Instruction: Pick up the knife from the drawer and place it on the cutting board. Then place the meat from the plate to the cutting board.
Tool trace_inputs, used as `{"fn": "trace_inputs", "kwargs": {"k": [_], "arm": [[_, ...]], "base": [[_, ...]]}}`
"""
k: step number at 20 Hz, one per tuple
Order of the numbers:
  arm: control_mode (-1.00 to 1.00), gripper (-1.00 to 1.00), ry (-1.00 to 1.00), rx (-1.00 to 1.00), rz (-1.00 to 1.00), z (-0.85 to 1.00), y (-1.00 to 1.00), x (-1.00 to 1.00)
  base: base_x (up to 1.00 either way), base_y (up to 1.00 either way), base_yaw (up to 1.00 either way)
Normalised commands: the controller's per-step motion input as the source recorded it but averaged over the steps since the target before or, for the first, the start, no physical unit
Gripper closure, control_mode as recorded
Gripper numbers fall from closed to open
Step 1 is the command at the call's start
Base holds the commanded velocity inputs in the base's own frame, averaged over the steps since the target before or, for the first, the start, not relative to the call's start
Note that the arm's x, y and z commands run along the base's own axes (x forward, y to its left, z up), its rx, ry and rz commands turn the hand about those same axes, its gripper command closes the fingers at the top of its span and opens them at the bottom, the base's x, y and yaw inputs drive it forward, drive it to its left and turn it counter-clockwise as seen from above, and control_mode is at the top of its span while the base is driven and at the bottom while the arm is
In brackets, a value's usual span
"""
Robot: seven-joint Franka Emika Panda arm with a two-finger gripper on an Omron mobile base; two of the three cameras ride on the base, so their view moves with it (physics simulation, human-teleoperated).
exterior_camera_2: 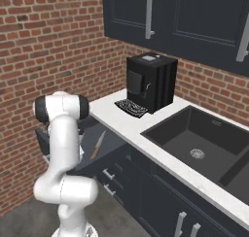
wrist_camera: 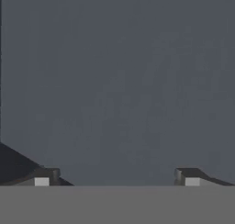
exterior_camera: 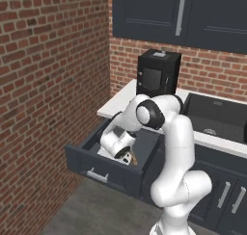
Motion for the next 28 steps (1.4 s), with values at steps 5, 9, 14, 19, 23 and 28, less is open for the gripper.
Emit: {"fn": "trace_inputs", "kwargs": {"k": [5,9,14,19,23,28], "arm": [[-1.00,-1.00,0.00,-0.31,0.10,0.58,0.19,0.05],[-1.00,-1.00,0.04,-0.12,0.13,0.88,-0.23,0.51],[-1.00,-1.00,0.10,0.09,0.20,0.87,-0.52,0.72],[-1.00,-1.00,0.14,0.21,0.18,0.87,-0.50,0.63],[-1.00,-1.00,0.22,0.05,0.06,0.44,-0.21,0.52],[-1.00,-1.00,0.10,-0.16,0.03,-0.12,0.00,0.21]], "base": [[0.00,0.00,0.00],[0.00,0.00,0.00],[0.00,0.00,0.00],[0.00,0.00,0.00],[0.00,0.00,0.00],[0.00,0.00,0.00]]}}
